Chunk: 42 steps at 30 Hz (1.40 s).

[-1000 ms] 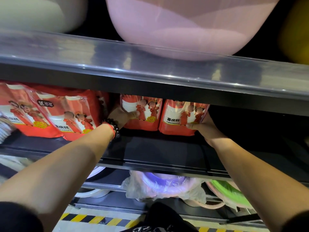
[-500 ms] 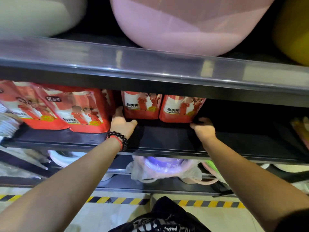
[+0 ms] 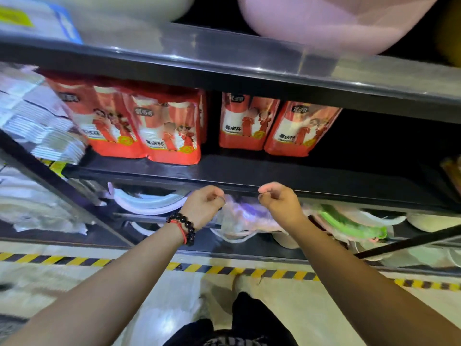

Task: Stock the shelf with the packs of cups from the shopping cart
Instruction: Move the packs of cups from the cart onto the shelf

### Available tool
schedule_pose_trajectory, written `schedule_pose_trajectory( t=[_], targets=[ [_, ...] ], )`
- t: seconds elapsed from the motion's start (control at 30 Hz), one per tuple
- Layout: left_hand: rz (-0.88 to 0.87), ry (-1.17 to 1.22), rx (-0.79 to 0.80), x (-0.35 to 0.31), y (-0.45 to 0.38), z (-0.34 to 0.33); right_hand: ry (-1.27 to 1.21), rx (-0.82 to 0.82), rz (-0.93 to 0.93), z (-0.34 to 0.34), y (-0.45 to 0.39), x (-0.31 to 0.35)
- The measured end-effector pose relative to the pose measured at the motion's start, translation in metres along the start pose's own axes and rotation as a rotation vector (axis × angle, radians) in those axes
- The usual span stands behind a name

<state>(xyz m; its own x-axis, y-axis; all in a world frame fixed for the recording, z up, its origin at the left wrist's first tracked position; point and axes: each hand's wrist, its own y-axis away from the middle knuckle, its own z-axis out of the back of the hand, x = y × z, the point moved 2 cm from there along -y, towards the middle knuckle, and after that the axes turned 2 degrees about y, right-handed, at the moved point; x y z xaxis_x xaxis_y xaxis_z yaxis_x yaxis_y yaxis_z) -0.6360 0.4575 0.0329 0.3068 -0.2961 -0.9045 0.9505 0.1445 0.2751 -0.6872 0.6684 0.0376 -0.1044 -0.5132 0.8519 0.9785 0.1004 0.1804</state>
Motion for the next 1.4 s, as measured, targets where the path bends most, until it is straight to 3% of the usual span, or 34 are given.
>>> schedule_pose_trajectory(
  t=[0.3,0.73,1.0,1.4],
  targets=[
    [0.039,0.012,-0.151,0.015,0.084,0.043,0.020,0.162,0.134,-0.044,0.060,0.046],
    [0.272,0.074,-0.512,0.079,0.281,0.042,0.085,0.550,0.304,-0.110,0.188,0.029],
    [0.325,0.167,-0.688,0.105,0.381,0.060,0.129,0.727,0.410,-0.156,0.267,0.060],
    [0.405,0.344,-1.019,0.188,0.564,0.148,0.219,1.033,0.626,-0.321,0.426,0.122]
  ],
)
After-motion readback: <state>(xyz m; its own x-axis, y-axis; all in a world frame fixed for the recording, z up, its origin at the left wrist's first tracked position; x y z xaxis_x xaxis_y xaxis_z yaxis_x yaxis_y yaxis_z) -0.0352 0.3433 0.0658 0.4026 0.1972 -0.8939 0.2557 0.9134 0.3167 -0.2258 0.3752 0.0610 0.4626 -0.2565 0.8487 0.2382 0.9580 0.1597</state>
